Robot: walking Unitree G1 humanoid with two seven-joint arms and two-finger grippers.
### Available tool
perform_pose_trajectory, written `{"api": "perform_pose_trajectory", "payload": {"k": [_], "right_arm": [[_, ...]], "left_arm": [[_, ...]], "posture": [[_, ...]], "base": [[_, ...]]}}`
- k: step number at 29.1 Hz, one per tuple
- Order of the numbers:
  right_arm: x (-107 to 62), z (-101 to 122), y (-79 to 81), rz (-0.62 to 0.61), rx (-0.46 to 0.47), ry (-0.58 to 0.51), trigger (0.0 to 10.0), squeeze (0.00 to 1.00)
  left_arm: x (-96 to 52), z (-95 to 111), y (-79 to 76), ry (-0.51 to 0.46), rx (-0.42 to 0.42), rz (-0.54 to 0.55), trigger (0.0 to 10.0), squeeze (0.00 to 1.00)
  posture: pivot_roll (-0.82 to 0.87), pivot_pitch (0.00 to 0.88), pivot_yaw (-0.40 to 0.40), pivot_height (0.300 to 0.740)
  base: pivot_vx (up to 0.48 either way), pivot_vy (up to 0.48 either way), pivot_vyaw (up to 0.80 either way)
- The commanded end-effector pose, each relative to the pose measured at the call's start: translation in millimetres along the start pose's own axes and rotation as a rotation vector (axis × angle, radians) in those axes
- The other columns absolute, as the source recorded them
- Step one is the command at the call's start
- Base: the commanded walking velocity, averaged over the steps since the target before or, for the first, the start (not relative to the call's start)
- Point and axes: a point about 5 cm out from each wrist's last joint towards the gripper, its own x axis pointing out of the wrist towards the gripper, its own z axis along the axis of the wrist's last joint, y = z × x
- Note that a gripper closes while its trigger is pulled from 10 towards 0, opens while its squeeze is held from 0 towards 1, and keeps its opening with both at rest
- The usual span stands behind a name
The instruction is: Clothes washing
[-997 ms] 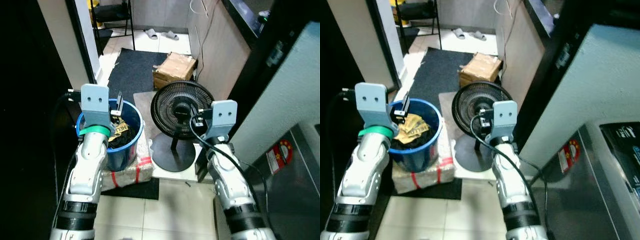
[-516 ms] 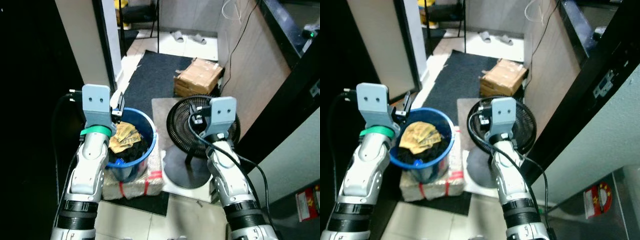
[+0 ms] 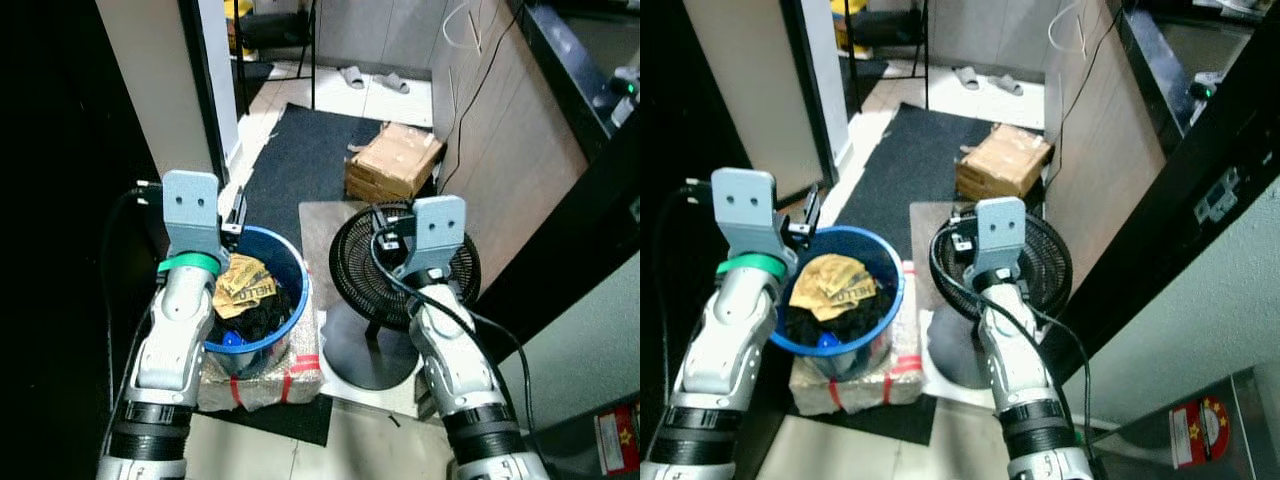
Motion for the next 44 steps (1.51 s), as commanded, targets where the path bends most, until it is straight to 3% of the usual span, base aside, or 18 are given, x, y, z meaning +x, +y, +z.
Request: {"api": "perform_pose_trajectory", "payload": {"k": [1, 44], "right_arm": [[-0.7, -3.6, -0.2, 0.0, 0.0, 0.01, 10.0, 0.0], [-0.6, -6.0, 3.3, 0.017, -0.004, 0.017, 10.0, 0.0]], "left_arm": [[-1.3, -4.3, -2.2, 0.013, 0.001, -0.007, 10.0, 0.0], [-1.8, -6.0, -1.5, 0.017, 0.003, 0.004, 10.0, 0.0]], "posture": [[0.06, 0.009, 0.009, 0.74], [0.06, 0.011, 0.009, 0.74]], "base": [[0.0, 0.0, 0.0], [0.0, 0.0, 0.02]]}}
